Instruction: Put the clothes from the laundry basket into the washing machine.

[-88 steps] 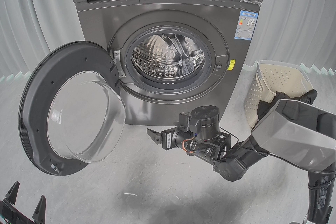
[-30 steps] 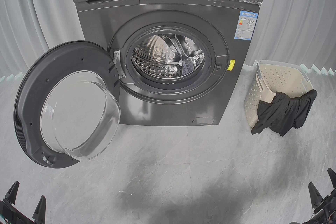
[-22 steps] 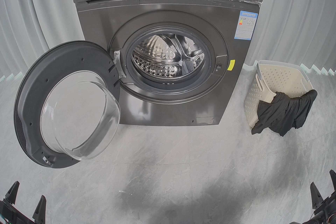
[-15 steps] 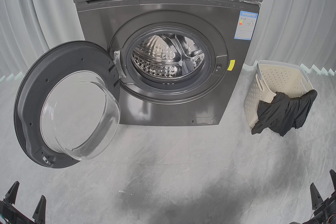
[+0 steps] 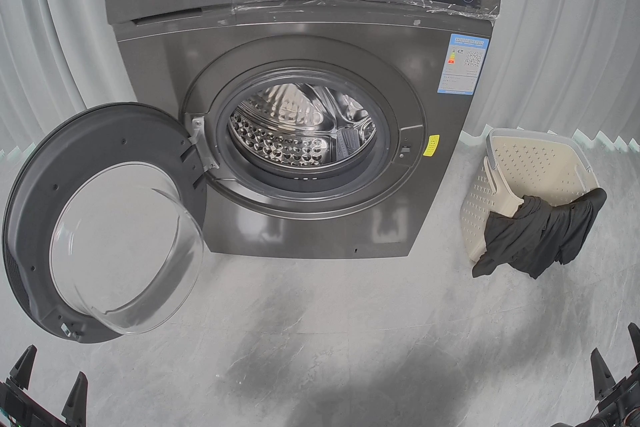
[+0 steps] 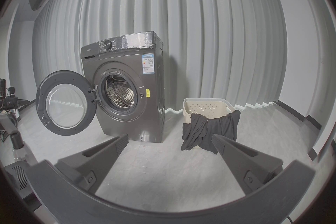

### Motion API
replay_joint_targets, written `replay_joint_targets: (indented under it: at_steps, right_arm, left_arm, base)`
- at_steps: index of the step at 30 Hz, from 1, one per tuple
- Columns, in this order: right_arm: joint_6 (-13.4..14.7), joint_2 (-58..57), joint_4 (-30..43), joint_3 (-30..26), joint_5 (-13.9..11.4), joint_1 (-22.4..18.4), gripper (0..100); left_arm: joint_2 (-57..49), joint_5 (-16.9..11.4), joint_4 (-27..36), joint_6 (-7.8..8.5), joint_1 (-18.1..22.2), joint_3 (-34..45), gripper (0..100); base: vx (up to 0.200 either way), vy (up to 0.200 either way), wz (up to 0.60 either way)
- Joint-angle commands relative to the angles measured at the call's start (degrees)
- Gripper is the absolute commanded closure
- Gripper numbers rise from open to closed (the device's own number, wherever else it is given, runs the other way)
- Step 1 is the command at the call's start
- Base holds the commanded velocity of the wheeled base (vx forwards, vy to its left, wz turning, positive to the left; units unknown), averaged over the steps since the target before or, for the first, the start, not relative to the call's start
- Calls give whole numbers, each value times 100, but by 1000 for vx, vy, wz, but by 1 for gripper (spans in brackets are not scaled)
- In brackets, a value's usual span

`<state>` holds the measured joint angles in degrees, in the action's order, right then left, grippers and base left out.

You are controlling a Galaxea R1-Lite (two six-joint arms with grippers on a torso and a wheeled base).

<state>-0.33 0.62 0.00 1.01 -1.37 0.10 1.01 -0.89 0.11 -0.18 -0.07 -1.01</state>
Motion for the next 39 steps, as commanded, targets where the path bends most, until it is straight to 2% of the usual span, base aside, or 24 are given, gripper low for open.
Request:
replay_joint_targets:
  at_steps: [1, 3, 12, 39]
  right_arm:
    - [-2, -62, 0, -101, -4, -1, 0]
    - [-2, -62, 0, -101, -4, -1, 0]
    - [-2, -62, 9, -101, -4, -1, 0]
    - [-2, -62, 0, -101, -4, -1, 0]
  left_arm:
    - [-84, 1, 7, 1, -1, 101, 0]
    - [-75, -8, 7, -8, -1, 101, 0]
    - [-75, -8, 7, -61, -10, 92, 0]
    - [-75, -8, 7, -87, -10, 92, 0]
  base:
    - [0, -200, 0]
    - [0, -200, 0]
    - [0, 0, 0]
    - [0, -200, 0]
